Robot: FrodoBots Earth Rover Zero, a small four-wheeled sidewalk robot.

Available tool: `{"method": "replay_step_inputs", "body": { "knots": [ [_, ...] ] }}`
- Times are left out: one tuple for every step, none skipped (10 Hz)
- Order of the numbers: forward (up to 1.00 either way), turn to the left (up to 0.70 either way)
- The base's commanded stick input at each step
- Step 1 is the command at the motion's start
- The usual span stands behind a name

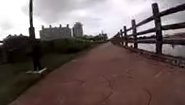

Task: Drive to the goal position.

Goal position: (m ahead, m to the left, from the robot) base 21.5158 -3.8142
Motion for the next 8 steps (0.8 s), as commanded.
{"method": "replay_step_inputs", "body": {
  "knots": [
    [0.70,0.00],
    [0.70,-0.04],
    [0.70,-0.27],
    [0.70,-0.27],
    [0.70,0.00],
    [0.70,0.00],
    [0.70,0.00],
    [0.70,0.00]
  ]
}}
